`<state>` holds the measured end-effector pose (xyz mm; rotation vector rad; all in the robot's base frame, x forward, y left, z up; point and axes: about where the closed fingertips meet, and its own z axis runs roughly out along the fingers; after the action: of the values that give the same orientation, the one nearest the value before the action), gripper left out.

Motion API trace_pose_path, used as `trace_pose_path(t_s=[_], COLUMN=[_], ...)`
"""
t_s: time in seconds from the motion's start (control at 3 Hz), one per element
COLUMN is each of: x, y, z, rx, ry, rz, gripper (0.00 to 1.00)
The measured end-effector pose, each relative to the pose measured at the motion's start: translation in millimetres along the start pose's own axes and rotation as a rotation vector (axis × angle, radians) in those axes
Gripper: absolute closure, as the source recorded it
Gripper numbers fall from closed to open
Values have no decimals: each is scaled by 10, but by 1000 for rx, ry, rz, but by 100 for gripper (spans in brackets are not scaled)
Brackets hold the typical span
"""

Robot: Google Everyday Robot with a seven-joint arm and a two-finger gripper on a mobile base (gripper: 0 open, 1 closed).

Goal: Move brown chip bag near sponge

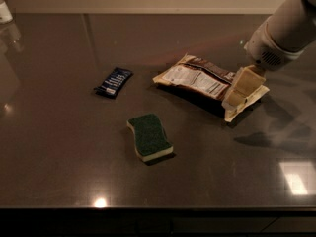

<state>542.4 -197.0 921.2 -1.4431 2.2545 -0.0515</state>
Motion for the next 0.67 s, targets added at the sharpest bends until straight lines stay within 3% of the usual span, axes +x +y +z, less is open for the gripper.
trace_pose_path(t_s=[0.67], x=[-219], y=[-90], z=[554], rx=[-25], ry=[-34], rz=[49], gripper=[0])
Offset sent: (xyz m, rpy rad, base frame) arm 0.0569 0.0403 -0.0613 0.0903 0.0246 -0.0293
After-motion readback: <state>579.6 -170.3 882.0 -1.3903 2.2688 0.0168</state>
